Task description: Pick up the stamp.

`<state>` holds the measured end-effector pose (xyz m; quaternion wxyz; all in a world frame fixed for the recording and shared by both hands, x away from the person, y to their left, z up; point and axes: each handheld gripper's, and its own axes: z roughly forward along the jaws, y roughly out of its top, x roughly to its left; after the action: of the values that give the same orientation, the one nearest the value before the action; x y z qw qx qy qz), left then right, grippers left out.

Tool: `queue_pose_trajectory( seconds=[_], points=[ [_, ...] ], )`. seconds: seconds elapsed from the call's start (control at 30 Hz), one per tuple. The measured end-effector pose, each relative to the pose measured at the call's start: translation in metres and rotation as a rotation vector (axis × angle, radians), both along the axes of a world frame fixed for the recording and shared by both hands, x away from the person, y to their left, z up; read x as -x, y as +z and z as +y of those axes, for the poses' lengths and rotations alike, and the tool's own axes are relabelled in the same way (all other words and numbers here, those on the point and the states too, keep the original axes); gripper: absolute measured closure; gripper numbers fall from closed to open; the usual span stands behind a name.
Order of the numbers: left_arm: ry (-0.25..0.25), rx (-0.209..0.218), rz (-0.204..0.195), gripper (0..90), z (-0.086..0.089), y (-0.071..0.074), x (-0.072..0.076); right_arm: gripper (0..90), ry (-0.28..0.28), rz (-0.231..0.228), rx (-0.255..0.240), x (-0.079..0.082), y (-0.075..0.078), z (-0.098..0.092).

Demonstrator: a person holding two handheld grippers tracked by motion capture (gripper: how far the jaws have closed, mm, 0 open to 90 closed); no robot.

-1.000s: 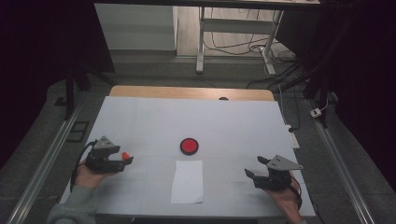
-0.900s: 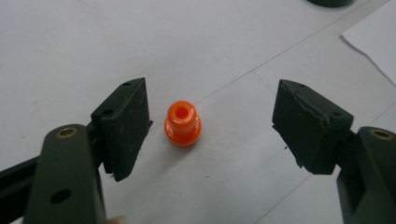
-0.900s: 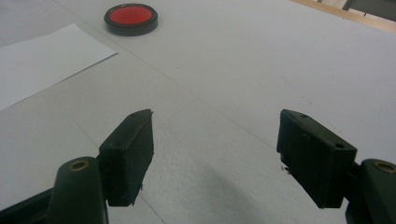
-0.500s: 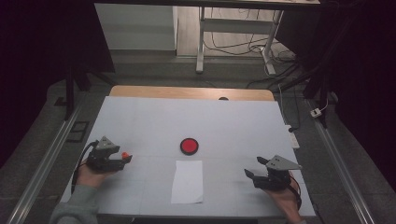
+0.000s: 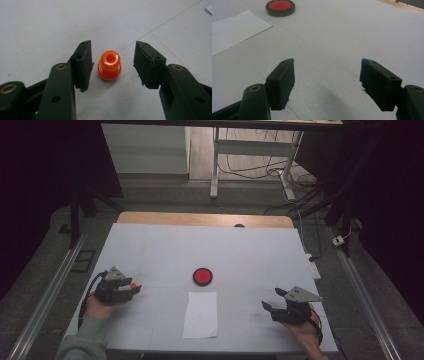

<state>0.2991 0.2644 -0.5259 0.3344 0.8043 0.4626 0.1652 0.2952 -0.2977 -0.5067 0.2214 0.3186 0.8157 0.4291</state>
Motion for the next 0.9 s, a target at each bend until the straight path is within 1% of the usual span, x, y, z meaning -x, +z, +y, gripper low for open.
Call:
queue_pose_trajectory(
  seconds=[0.2,0.37,0.47,0.7,0.77,0.83,0.9],
  points=[
    [-0.007,0.0,0.001,59.0,0.0009,-0.0009,-0.0005,27.5,-0.001,0.0,0.001,-0.0001,0.0,-0.0004],
    [-0.011,0.003,0.002,64.4,0.0012,-0.0021,-0.0015,27.6,-0.001,-0.001,0.003,0.0,-0.0001,-0.0002],
    [-0.013,0.001,0.001,69.7,0.0009,-0.0028,-0.0016,27.6,-0.002,-0.001,0.0,0.0,0.0,-0.0002],
    [-0.016,0.005,0.004,71.8,0.003,-0.0033,-0.0021,27.6,-0.002,-0.002,-0.004,0.0,-0.0001,-0.0005],
    [-0.016,-0.009,-0.005,72.2,0.0027,-0.0031,-0.0015,27.7,-0.004,-0.002,-0.005,0.0002,0.0003,-0.0009],
    [-0.014,-0.013,-0.007,72.3,0.0028,-0.0029,-0.0011,27.7,-0.005,-0.004,-0.006,0.0004,0.0006,-0.0009],
    [-0.011,-0.01,-0.026,72.4,0.0034,-0.0009,0.0002,27.8,-0.005,-0.006,-0.005,0.0007,0.0012,-0.0009]
  ],
)
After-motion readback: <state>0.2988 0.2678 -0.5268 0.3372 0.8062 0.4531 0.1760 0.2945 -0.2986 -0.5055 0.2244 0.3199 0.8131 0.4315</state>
